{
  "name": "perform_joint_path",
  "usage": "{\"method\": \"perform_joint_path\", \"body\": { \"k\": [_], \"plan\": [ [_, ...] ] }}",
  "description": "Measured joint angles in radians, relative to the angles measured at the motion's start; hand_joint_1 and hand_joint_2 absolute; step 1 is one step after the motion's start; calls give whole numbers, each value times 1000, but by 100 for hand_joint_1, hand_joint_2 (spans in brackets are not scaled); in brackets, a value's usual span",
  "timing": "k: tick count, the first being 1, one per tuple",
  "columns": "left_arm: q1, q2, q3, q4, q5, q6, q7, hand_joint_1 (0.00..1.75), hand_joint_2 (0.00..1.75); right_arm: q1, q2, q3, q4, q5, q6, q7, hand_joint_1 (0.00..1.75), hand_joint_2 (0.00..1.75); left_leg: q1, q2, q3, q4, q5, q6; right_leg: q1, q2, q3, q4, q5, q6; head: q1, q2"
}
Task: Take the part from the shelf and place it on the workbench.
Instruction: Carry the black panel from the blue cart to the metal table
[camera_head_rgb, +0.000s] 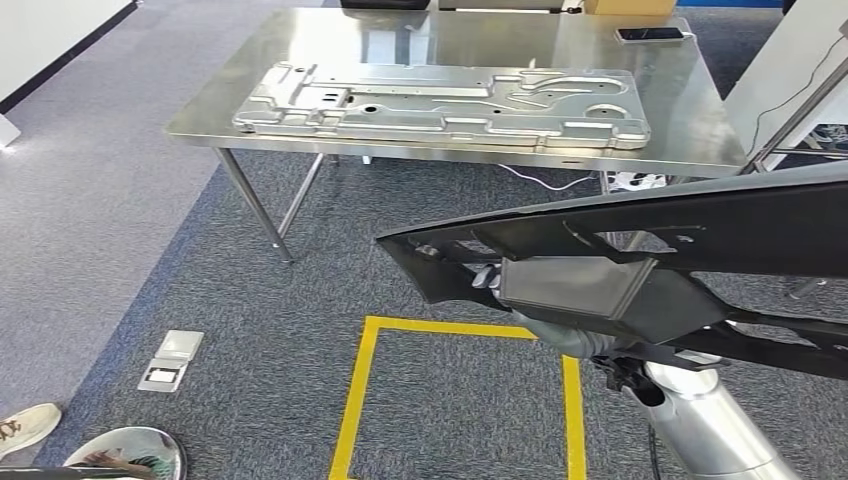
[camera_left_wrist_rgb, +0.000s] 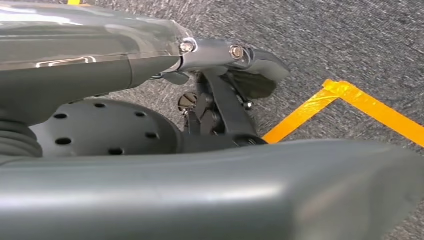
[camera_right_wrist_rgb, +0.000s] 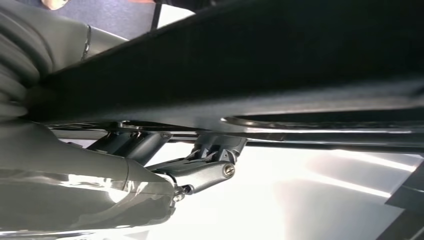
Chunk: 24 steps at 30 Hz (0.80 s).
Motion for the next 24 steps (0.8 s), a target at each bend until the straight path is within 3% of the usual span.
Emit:
{"method": "perform_joint_path", "body": {
  "k": [1, 2, 3, 5, 6, 7, 11, 13, 15, 16, 17, 18, 21, 22, 24],
  "plan": [
    [1, 0, 0, 0, 0, 0, 0, 0, 175, 0, 0, 0, 0, 0, 0, 0, 175, 175, 0, 0, -20, 43, -10, -1, 1, 0, 0, 0, 0, 0, 0, 0],
    [2, 0, 0, 0, 0, 0, 0, 0, 175, 1, 0, 0, 0, 0, 0, 0, 175, 175, 0, 0, -25, 49, 0, 0, 1, 0, 1, 0, -1, -1, 0, 0],
    [2, 0, 0, 0, 0, 0, 0, 0, 175, 0, 0, 0, 0, 0, 0, 0, 175, 175, 0, 0, -11, 16, 28, 3, 2, 1, 3, 0, -1, -1, 0, 0],
    [2, 0, 0, 0, 0, 0, 0, 0, 175, 0, 0, 1, 0, 0, 0, 0, 175, 175, -3, -1, 50, -118, 100, 16, 5, 3, 7, 0, -3, 0, 0, 0],
    [1, 0, 0, 0, 0, 0, 0, 0, 175, -1, 0, 1, 0, 0, 0, 0, 175, 175, -6, -1, 75, -174, 122, 23, 6, 4, 7, 0, -4, 2, 0, 0],
    [1, 1, 0, 0, 0, 0, 0, 0, 175, -1, 0, 1, -1, 0, 0, 0, 175, 175, -9, -2, 90, -208, 131, 28, 6, 4, 7, 0, -5, 6, 0, 0],
    [0, 1, 0, 0, 0, 0, 0, 0, 175, -3, 0, 0, -2, 0, 0, 0, 175, 175, -7, 0, 99, -236, 131, 38, 6, 4, 3, 5, -14, 26, 0, 0],
    [0, 0, 0, 0, 0, 0, 0, 0, 175, -5, -1, -1, -2, 0, 0, 0, 175, 175, -3, 2, 103, -246, 137, 45, 5, 4, -23, 70, -59, 32, 1, 0],
    [0, 0, 0, 0, 0, 0, 0, 0, 175, -2, -1, -1, 0, 0, 0, 0, 175, 175, -4, 3, 102, -246, 138, 48, 5, 4, -82, 199, -121, 36, 1, 0],
    [0, 0, 0, 0, 0, 0, 0, 0, 175, 0, -1, 0, 0, 0, 0, 0, 175, 175, -5, 4, 102, -246, 138, 48, 4, 4, -106, 251, -136, 38, 1, 0],
    [1, 0, 0, 0, 0, 0, 0, 0, 175, 2, -1, 0, 0, 0, 0, 0, 175, 175, -5, 4, 102, -246, 137, 48, 4, 4, -115, 270, -133, 40, 1, 0],
    [1, 0, 0, 0, 0, 0, 0, 0, 175, 3, -1, 0, 1, 0, 0, 0, 175, 175, -5, 4, 103, -245, 137, 47, 3, 4, -105, 248, -108, 41, 1, 0],
    [0, 0, 0, 0, 0, 0, 0, 0, 175, 1, -1, 0, 1, 0, 0, 0, 175, 175, -6, 3, 106, -239, 130, 40, 1, 3, -17, 56, -14, 40, 1, 0],
    [0, 0, 0, 0, 0, 0, 0, 0, 175, 1, -1, 0, 1, 0, 0, 0, 175, 175, -8, 2, 104, -236, 129, 35, 2, 3, -1, 17, -2, 37, 1, 0],
    [0, 0, 0, 0, 0, 0, 0, 0, 175, 1, -1, 0, 1, 0, 0, 0, 175, 175, -10, 1, 99, -232, 128, 28, 5, 6, 3, -1, -3, 27, 1, 0]
  ]
}}
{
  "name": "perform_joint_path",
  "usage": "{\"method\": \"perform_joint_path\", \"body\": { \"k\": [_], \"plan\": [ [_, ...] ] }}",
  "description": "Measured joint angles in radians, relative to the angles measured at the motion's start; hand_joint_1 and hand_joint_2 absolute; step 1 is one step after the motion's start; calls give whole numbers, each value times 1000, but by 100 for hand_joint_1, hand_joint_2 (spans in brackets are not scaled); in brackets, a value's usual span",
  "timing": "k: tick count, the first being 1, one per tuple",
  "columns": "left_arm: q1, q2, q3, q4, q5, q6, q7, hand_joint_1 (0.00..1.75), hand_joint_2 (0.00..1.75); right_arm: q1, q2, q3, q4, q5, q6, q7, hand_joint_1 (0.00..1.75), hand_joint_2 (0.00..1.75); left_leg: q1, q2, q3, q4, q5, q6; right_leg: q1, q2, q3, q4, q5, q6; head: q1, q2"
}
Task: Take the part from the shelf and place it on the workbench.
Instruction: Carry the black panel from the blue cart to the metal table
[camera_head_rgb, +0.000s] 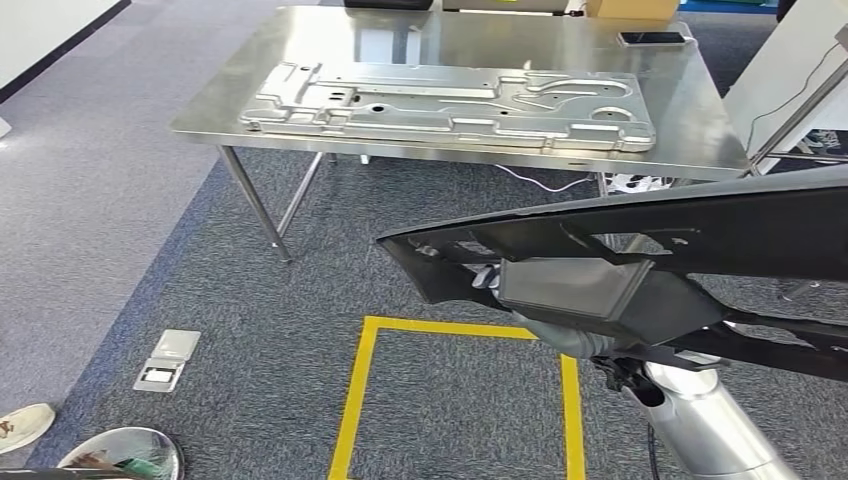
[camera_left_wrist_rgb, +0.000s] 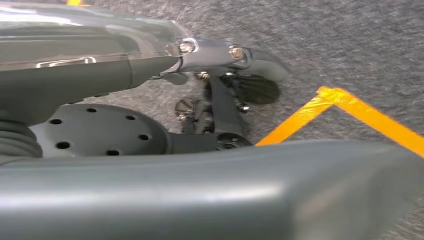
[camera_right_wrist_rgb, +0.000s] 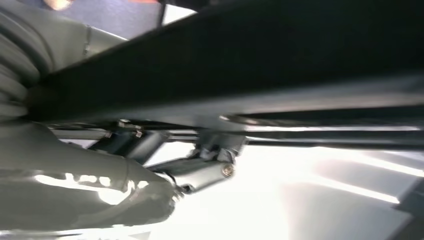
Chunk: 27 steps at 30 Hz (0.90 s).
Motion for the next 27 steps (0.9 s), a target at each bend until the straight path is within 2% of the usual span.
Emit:
{"method": "perform_joint_path", "body": {
  "k": [2, 3, 4, 6, 7, 8, 9, 10, 11, 13, 14, 16, 18, 20, 22, 23, 24, 25, 27],
  "plan": [
    [0, 0, 0, 0, 0, 0, 0, 0, 175, -1, 0, 0, 0, 0, 0, 0, 175, 175, 2, 0, -2, 5, -6, -7, -2, 0, -1, 0, 3, -11, 0, 0],
    [-1, 0, 0, 0, 0, 0, 0, 0, 175, -2, 0, 0, -1, 0, 0, 0, 175, 175, 3, 0, -9, 24, -21, -12, -4, -1, 0, -1, 4, -18, 0, 0],
    [-1, 0, 0, 0, 0, 0, 0, 0, 175, -3, 0, 0, -1, 0, 0, 0, 175, 175, 5, 0, -25, 62, -46, -17, -6, -3, 0, -2, 5, -23, -1, 0],
    [-1, 0, 0, 0, 0, 0, 0, 0, 175, -3, 0, 0, -1, 0, 0, 0, 175, 175, 9, 0, -80, 188, -110, -26, -5, -6, -1, -2, 4, -28, -1, 0],
    [0, 0, 0, 0, 0, 0, 0, 0, 175, -2, 0, 1, -1, 0, 0, 0, 175, 175, 11, 0, -107, 247, -131, -29, -5, -6, -1, -2, 4, -29, -1, 0],
    [1, 0, 0, 0, 0, 0, 0, 0, 175, -2, 0, 1, -1, 0, 0, 0, 175, 175, 11, 0, -122, 277, -133, -29, -4, -6, -1, -2, 4, -29, -1, 0],
    [2, 0, 0, 0, 0, 0, 0, 0, 175, -1, 0, 1, -1, 0, 0, 0, 175, 175, 11, 0, -119, 268, -116, -28, -4, -6, 0, -2, 4, -29, -1, 0],
    [2, 0, 0, 0, 0, 0, 0, 0, 175, -2, 0, 1, -1, 0, 0, 0, 175, 175, 11, 0, -98, 220, -83, -25, -3, -5, 2, -2, 3, -28, -1, 0],
    [2, 0, 0, 0, 0, 0, 0, 0, 175, -2, 0, 1, -1, 0, 0, 0, 175, 175, 10, -1, -66, 148, -44, -19, -3, -4, 4, -2, 2, -27, -1, 0],
    [1, 1, 0, 0, 0, 0, 0, 0, 175, -3, 1, 1, -1, 0, 0, 0, 175, 175, 5, -2, -15, 36, 0, -7, 0, -2, 5, -1, 0, -23, -1, 0],
    [0, 1, 0, 0, 0, 0, 0, 0, 175, -3, 1, 1, -1, 0, 0, 0, 175, 175, 2, -2, -4, 12, 3, -3, 0, -2, 4, -1, 0, -20, -1, 0],
    [0, 1, 0, 0, 0, 0, 0, 0, 175, -4, 1, 1, -2, 0, 0, 0, 175, 175, 0, -2, -2, 3, -1, 2, 0, -2, 2, -3, 2, -8, -1, 0],
    [0, 1, 0, 0, 0, 0, 0, 0, 175, -5, 1, 0, -2, 0, 0, 0, 175, 175, 3, -1, 2, -7, 4, 10, -1, -2, -1, 10, -13, 2, 0, 0],
    [0, 1, 0, 0, 0, 0, 0, 0, 175, -6, 0, 0, -2, 0, 0, 0, 175, 175, 6, 2, 5, -15, 8, 17, -2, -2, -36, 94, -68, 9, 0, 0],
    [0, 1, 0, 0, 0, 0, 0, 0, 175, -3, 0, 0, 0, 0, 0, 0, 175, 175, 6, 2, 4, -14, 8, 18, -2, -2, -95, 223, -126, 13, 0, 0],
    [0, 1, 0, 0, 0, 0, 0, 0, 175, -1, 0, 0, 0, 0, 0, 0, 175, 175, 5, 3, 4, -14, 8, 18, -2, -2, -113, 263, -134, 15, 0, 0],
    [1, 1, 0, 0, 0, 0, 0, 0, 175, 0, 0, 0, 0, 0, 0, 0, 175, 175, 5, 3, 5, -14, 8, 18, -3, -2, -114, 265, -121, 17, 0, 0],
    [1, 1, 0, 0, 0, 0, 0, 0, 175, 1, 0, 0, 0, 0, 0, 0, 175, 175, 6, 3, 6, -13, 7, 18, -3, -2, -95, 226, -90, 18, 0, 0],
    [1, 1, 0, 0, 0, 0, 0, 0, 175, -1, 0, 0, 0, 0, 0, 0, 175, 175, 4, 2, 8, -10, 3, 13, -4, -4, -33, 91, -21, 18, 0, 0]
  ]
}}
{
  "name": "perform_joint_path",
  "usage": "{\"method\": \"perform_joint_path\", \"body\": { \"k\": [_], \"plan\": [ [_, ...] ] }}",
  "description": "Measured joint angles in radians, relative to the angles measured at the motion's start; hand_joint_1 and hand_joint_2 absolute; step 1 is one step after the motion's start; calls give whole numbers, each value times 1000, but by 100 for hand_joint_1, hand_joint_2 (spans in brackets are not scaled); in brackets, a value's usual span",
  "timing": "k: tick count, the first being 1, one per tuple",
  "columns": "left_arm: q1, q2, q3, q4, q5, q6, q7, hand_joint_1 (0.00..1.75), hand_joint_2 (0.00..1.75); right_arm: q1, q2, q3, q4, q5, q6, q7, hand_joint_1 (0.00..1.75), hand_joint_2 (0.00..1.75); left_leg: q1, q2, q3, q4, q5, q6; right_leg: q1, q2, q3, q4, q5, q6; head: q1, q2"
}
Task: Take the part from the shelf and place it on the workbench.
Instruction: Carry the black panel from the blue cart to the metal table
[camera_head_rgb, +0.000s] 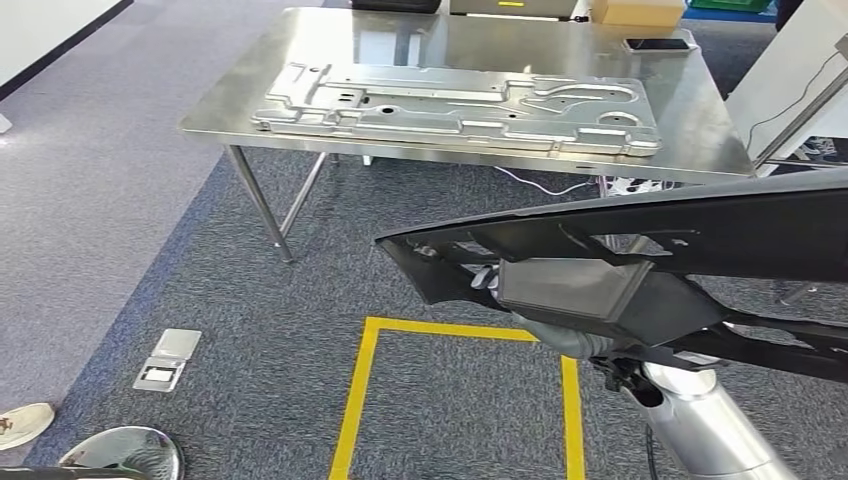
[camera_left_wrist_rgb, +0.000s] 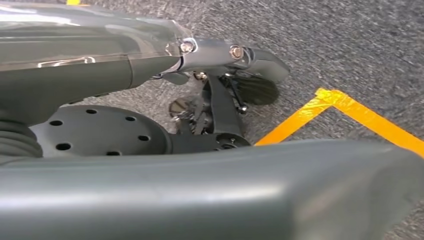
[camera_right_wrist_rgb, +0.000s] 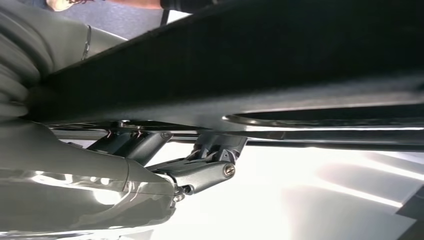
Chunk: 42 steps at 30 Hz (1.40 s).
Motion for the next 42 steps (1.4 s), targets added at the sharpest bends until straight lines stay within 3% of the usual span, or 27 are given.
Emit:
{"method": "perform_joint_path", "body": {
  "k": [2, 6, 8, 10, 11, 12, 13, 15, 17, 20, 22, 25, 26, 27, 28, 30, 32, 35, 37, 38, 40, 42],
  "plan": [
    [0, 0, 0, 0, 0, 0, 0, 0, 175, 0, 0, 0, 0, 0, 0, 0, 175, 175, -4, -1, -6, 7, -3, -8, 1, 1, 33, -82, 24, -7, 0, 0],
    [0, 0, 0, 0, 0, 0, 0, 0, 175, 1, 0, 0, -1, 0, 0, 0, 175, 175, -3, -1, -14, 23, -16, -21, 1, 3, 32, -91, 23, -30, 0, 0],
    [-2, 0, 0, 0, 0, 0, 0, 0, 175, 0, 0, 0, -2, 0, 0, 0, 175, 175, 1, -2, -46, 100, -66, -32, -2, 0, 33, -92, 24, -40, 0, 0],
    [-1, 0, 0, 0, 0, 0, 0, 0, 175, 0, 0, 0, -2, 0, 0, 0, 175, 175, 5, -2, -107, 234, -127, -39, -1, -2, 32, -92, 23, -45, 0, 0],
    [0, 0, 0, 0, 0, 0, 0, 0, 175, 0, 0, 1, -1, 0, 0, 0, 175, 175, 6, -2, -130, 282, -140, -41, -1, -2, 33, -92, 23, -45, 0, 0],
    [1, 0, 0, 0, 0, 0, 0, 0, 175, 1, 0, 1, -1, 0, 0, 0, 175, 175, 6, -2, -137, 294, -132, -40, -1, -2, 34, -92, 22, -45, 0, 0],
    [1, 0, 0, 0, 0, 0, 0, 0, 175, 1, 0, 1, -1, 0, 0, 0, 175, 175, 6, -2, -126, 266, -106, -38, 0, -1, 35, -92, 22, -45, 0, 0],
    [1, 0, 0, 0, 0, 0, 0, 0, 175, 0, 0, 1, -1, 0, 0, 0, 175, 175, 4, -3, -68, 134, -32, -28, 0, 1, 40, -92, 19, -43, 0, 0],
    [0, 1, 0, 0, 0, 0, 0, 0, 175, -1, 0, 1, -2, 0, 0, 0, 175, 175, -1, -5, -27, 37, 4, -17, 1, 3, 39, -91, 16, -37, 0, 0],
    [0, 1, 0, 0, 0, 0, 0, 0, 175, -1, 0, 0, -2, 0, 0, 0, 175, 175, -3, -5, -21, 13, 2, -8, 1, 2, 35, -93, 16, -20, 0, 0],
    [0, 1, 0, 0, 0, 0, 0, 0, 175, -3, 0, 0, -3, 0, 0, 0, 175, 175, 1, -4, -17, 3, 7, -1, 1, 2, 27, -69, -7, -12, 0, 0],
    [-1, 1, 0, 0, 0, 0, 0, 0, 175, -3, 0, 0, -2, 0, 0, 0, 175, 175, 2, -2, -14, -2, 9, 5, 2, 3, -48, 100, -96, -8, 0, 0],
    [-1, 0, 0, 0, 0, 0, 0, 0, 175, -1, 0, 0, -1, 0, 0, 0, 175, 175, 2, -1, -14, -2, 9, 6, 2, 3, -74, 155, -114, -6, 0, 0],
    [0, 0, 0, 0, 0, 0, 0, 0, 175, 1, 0, 0, -1, 0, 0, 0, 175, 175, 1, -1, -13, -1, 8, 6, 2, 2, -86, 179, -112, -5, 0, 0],
    [0, 0, 0, 0, 0, 0, 0, 0, 175, 2, 0, 0, -1, 0, 0, 0, 175, 175, 1, -1, -12, -1, 8, 6, 2, 2, -79, 162, -91, -5, 0, 0],
    [0, 0, 0, 0, 0, 0, 0, 0, 175, 1, 0, 0, -1, 0, 0, 0, 175, 175, 1, -2, -9, 1, 5, 3, 1, 1, -21, 35, -19, -5, 0, 0],
    [-1, 0, 0, 0, 0, 0, 0, 0, 175, 0, 0, 0, -1, 0, 0, 0, 175, 175, -3, -3, -11, 7, 1, -3, 3, 2, 27, -73, 21, -10, 0, 0],
    [-1, 0, 0, 0, 0, 0, 0, 0, 175, 0, 0, 0, -1, 0, 0, 0, 175, 175, -4, -4, -13, 10, -1, -12, 5, 5, 33, -93, 23, -24, -1, 0],
    [-2, 0, 0, 0, 0, 0, 0, 0, 175, -1, 0, 0, -2, 0, 0, 0, 175, 175, -1, -4, -20, 32, -21, -21, 1, 3, 34, -95, 26, -36, -1, 0],
    [-2, 0, 0, 0, 0, 0, 0, 0, 175, -2, 0, 0, -2, 0, 0, 0, 175, 175, 0, -4, -35, 68, -46, -27, -1, 2, 34, -96, 27, -41, -1, 0],
    [-1, 0, 0, 0, 0, 0, 0, 0, 175, -2, 0, 0, -2, 0, 0, 0, 175, 175, 5, -4, -88, 192, -110, -36, -1, -1, 33, -96, 26, -46, -1, 0],
    [0, 0, 0, 0, 0, 0, 0, 0, 175, -1, 0, 1, -1, 0, 0, 0, 175, 175, 8, -4, -131, 286, -137, -40, -1, -2, 33, -95, 26, -47, -1, 0]
  ]
}}
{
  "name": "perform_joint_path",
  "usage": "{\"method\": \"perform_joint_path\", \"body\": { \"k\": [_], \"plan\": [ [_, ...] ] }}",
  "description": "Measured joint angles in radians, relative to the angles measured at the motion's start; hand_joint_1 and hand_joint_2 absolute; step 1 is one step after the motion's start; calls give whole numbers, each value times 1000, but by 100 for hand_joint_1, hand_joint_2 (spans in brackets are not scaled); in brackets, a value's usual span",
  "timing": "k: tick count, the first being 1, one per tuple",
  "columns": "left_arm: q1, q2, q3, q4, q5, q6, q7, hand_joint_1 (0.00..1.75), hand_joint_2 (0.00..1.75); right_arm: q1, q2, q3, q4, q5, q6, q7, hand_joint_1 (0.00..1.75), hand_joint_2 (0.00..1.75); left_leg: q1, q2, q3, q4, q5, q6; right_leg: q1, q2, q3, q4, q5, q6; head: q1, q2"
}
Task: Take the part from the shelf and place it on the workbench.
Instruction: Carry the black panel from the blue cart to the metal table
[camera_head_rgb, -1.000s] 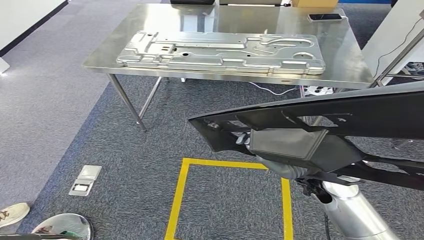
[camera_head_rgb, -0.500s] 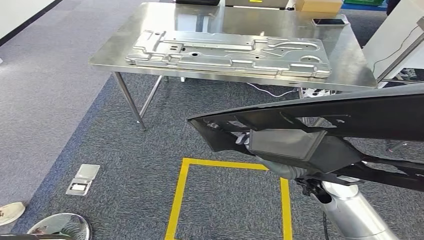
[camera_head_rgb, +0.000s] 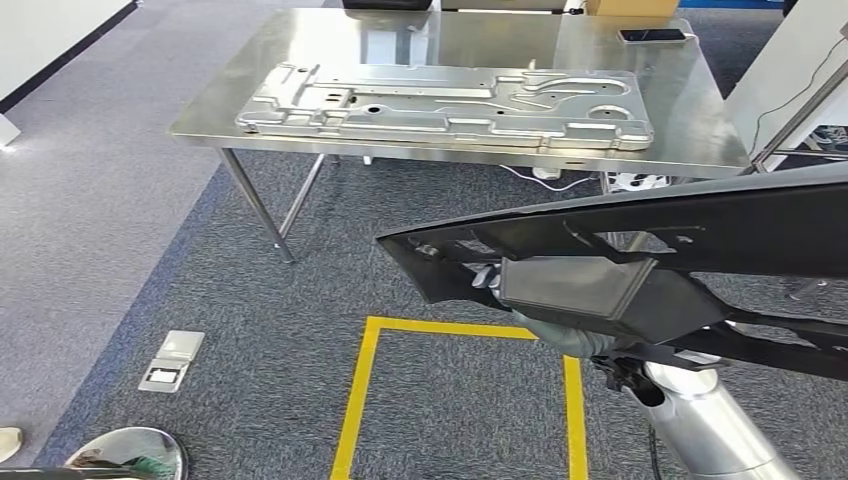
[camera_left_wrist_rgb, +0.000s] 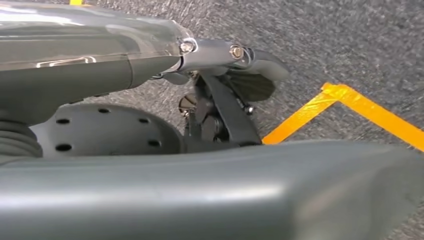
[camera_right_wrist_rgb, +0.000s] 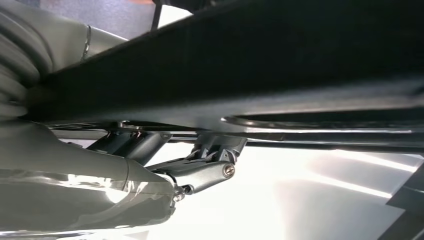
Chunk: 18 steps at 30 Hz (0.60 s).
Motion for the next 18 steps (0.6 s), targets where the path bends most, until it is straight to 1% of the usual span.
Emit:
{"method": "perform_joint_path", "body": {
  "k": [1, 2, 3, 4, 5, 6, 7, 9, 10, 11, 12, 13, 14, 15, 16, 17, 18],
  "plan": [
    [1, 0, 0, 0, 0, 0, 0, 0, 175, 0, 0, 0, 0, 0, 0, 0, 175, 175, 0, 0, 1, -4, 14, 0, 0, 0, 1, 0, 0, 0, 0, 0],
    [1, 0, 0, 0, 0, 0, 0, 0, 175, 0, 0, 0, 0, 0, 0, 0, 175, 175, 0, 0, 21, -48, 46, 2, 0, 1, 3, 0, -1, 1, 0, 0],
    [0, 0, 0, 0, 0, 0, 0, 0, 175, -1, 0, 0, 0, 0, 0, 0, 175, 175, 0, 0, 52, -118, 86, 7, 0, 2, 5, 0, -2, 2, 0, 0],
    [0, 0, 0, 0, 0, 0, 0, 0, 175, -1, 0, 0, 0, 0, 0, 0, 175, 175, -2, -1, 83, -184, 115, 12, 2, 3, 6, 0, -4, 5, 0, 0],
    [0, 0, 0, 0, 0, 0, 0, 0, 175, -1, 0, 0, 0, 0, 0, 0, 175, 175, -4, -1, 106, -235, 133, 17, 3, 4, 6, 1, -5, 8, 0, 0],
    [-1, 1, 0, 0, 0, 0, 0, 0, 175, -1, 0, 0, 0, 0, 0, 0, 175, 175, -6, -1, 118, -263, 138, 21, 4, 4, 5, 1, -5, 12, 0, 0],
    [-1, 1, 0, 0, 0, 0, 0, 0, 175, -1, 0, 0, 0, 0, 0, 0, 175, 175, -9, -1, 120, -269, 133, 24, 4, 4, 3, 1, -5, 17, 0, 0],
    [-1, 1, 0, 0, 0, 0, 0, 0, 175, -2, 0, 0, -1, 0, 0, 0, 175, 175, -7, -1, 121, -277, 134, 30, 3, 4, 3, 1, -7, 29, 0, 0],
    [-1, 1, 0, 0, 0, 0, 0, 0, 175, -3, 0, -1, -1, 0, 0, 0, 175, 175, -6, 0, 122, -282, 136, 34, 2, 4, -1, 12, -18, 34, 0, 0],
    [-1, 1, 0, 0, 0, 0, 0, 0, 175, -5, 0, -1, -1, 0, 0, 0, 175, 175, -4, 1, 124, -286, 139, 39, 2, 4, -12, 41, -40, 37, 0, 0],
    [-1, 1, 0, 0, 0, 0, 0, 0, 175, -4, 0, -1, -1, 0, 0, 0, 175, 175, -2, 2, 125, -288, 140, 43, 2, 4, -33, 91, -70, 39, 0, 0],
    [-2, 1, 0, 0, 0, 0, 0, 0, 175, -4, 0, -1, 0, 0, 0, 0, 175, 175, -3, 3, 124, -288, 140, 44, 2, 5, -63, 155, -103, 40, 0, 0],
    [-1, 0, 0, 0, 0, 0, 0, 0, 175, -2, 0, -1, 0, 0, 0, 0, 175, 175, -3, 4, 124, -288, 140, 45, 2, 5, -92, 220, -128, 42, 0, 0],
    [-1, 0, 0, 0, 0, 0, 0, 0, 175, 0, 0, -1, 1, 0, 0, 0, 175, 175, -3, 4, 124, -287, 140, 45, 2, 5, -113, 263, -138, 43, 0, 0],
    [-1, 0, 0, 0, 0, 0, 0, 0, 175, 1, 0, -1, 1, 0, 0, 0, 175, 175, -3, 4, 125, -287, 140, 45, 2, 4, -116, 271, -128, 44, 0, 0],
    [0, 0, 0, 0, 0, 0, 0, 0, 175, 2, 0, -1, 1, 0, 0, 0, 175, 175, -3, 4, 127, -286, 139, 44, 1, 4, -101, 237, -98, 45, 0, 0],
    [-1, 0, 0, 0, 0, 0, 0, 0, 175, 1, 0, -1, 1, 0, 0, 0, 175, 175, -3, 3, 129, -285, 138, 43, 1, 4, -72, 172, -59, 45, 0, 0]
  ]
}}
